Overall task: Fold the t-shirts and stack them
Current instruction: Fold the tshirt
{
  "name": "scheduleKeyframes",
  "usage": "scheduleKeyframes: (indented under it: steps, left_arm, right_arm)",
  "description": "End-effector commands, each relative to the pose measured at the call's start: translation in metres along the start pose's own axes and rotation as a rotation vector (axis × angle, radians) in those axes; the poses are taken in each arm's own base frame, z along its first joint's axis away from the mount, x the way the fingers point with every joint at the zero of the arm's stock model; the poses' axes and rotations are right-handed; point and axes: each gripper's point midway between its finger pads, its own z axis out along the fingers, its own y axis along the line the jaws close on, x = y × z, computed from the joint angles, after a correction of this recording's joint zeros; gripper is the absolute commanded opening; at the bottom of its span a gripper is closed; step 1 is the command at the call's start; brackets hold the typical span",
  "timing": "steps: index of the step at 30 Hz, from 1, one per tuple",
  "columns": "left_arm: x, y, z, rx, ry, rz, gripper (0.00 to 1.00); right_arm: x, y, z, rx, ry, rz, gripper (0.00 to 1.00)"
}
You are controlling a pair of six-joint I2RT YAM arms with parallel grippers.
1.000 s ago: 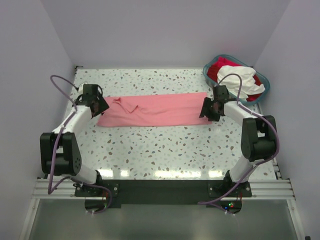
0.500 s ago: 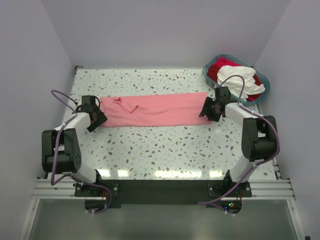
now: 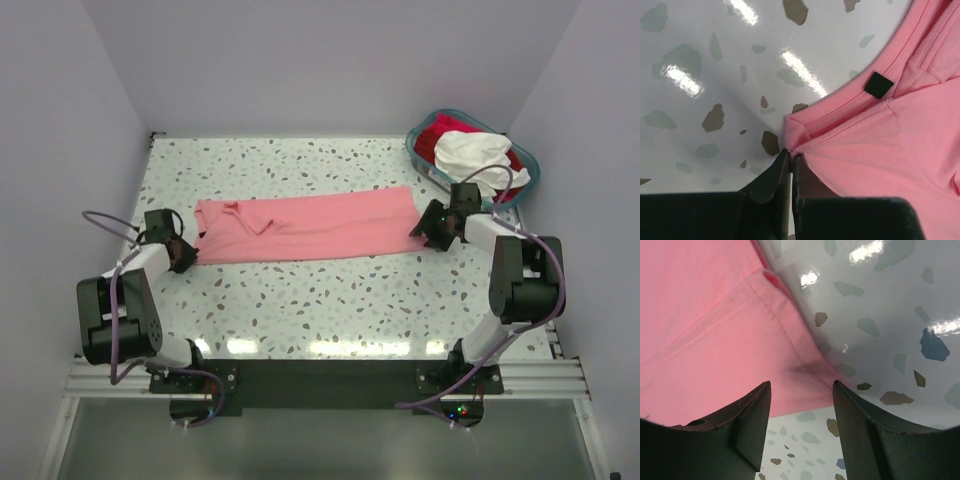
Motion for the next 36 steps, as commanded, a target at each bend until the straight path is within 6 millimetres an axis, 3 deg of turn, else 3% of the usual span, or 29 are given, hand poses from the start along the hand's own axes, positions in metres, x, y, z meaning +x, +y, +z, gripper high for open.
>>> scheduleKeyframes:
  steps: [1, 4, 7, 9, 12, 15, 16, 18, 19, 21, 24, 25, 27, 31, 36]
  left_arm:
    - [0.031, 0.034, -0.003, -0.064, 0.076, -0.038, 0.01]
    - [0.044, 0.04, -0.011, -0.057, 0.096, -0.054, 0.03]
    - [0.052, 0.045, -0.02, -0.056, 0.099, -0.066, 0.12]
    - [0.046, 0.043, -0.028, -0.041, 0.072, -0.066, 0.18]
    - [0.03, 0.038, -0.04, -0.033, 0.026, -0.054, 0.37]
    - [0.006, 0.022, -0.054, 0.001, -0.012, -0.03, 0.5]
    - [-0.008, 0.011, -0.062, 0.025, -0.033, -0.027, 0.54]
    - [-0.021, -0.006, -0.071, 0.082, -0.049, -0.028, 0.55]
    - [-0.035, -0.017, -0.078, 0.111, -0.071, -0.035, 0.56]
    - [-0.051, -0.038, -0.087, 0.176, -0.088, -0.039, 0.56]
    - [-0.058, -0.065, -0.084, 0.239, -0.08, -0.042, 0.55]
    - [-0.063, -0.082, -0.081, 0.271, -0.084, -0.041, 0.53]
    - [-0.072, -0.103, -0.081, 0.3, -0.106, -0.035, 0.52]
    - [-0.065, -0.138, -0.052, 0.288, -0.054, 0.013, 0.51]
    - [-0.072, -0.163, -0.029, 0.287, -0.059, 0.021, 0.45]
  right_arm:
    - [0.02, -0.048, -0.002, 0.143, 0.051, 0.055, 0.57]
    - [0.025, -0.053, -0.008, 0.164, 0.061, 0.052, 0.57]
    - [0.025, -0.053, -0.016, 0.168, 0.057, 0.046, 0.57]
    - [0.022, -0.052, -0.021, 0.172, 0.045, 0.03, 0.58]
    - [0.011, -0.034, -0.034, 0.123, -0.002, -0.01, 0.59]
    - [0.002, 0.001, -0.047, 0.059, -0.045, -0.091, 0.59]
    - [-0.001, 0.024, -0.052, 0.023, -0.065, -0.141, 0.59]
    - [-0.001, 0.051, -0.057, -0.019, -0.082, -0.2, 0.6]
    - [0.001, 0.078, -0.061, -0.069, -0.09, -0.248, 0.59]
    - [0.013, 0.113, -0.06, -0.14, -0.081, -0.304, 0.59]
    - [0.03, 0.153, -0.053, -0.225, -0.047, -0.352, 0.59]
    - [0.04, 0.174, -0.055, -0.272, -0.033, -0.386, 0.59]
    - [0.056, 0.185, -0.046, -0.287, 0.008, -0.419, 0.59]
    - [0.09, 0.21, -0.045, -0.362, 0.07, -0.485, 0.59]
    - [0.122, 0.214, -0.045, -0.404, 0.143, -0.551, 0.6]
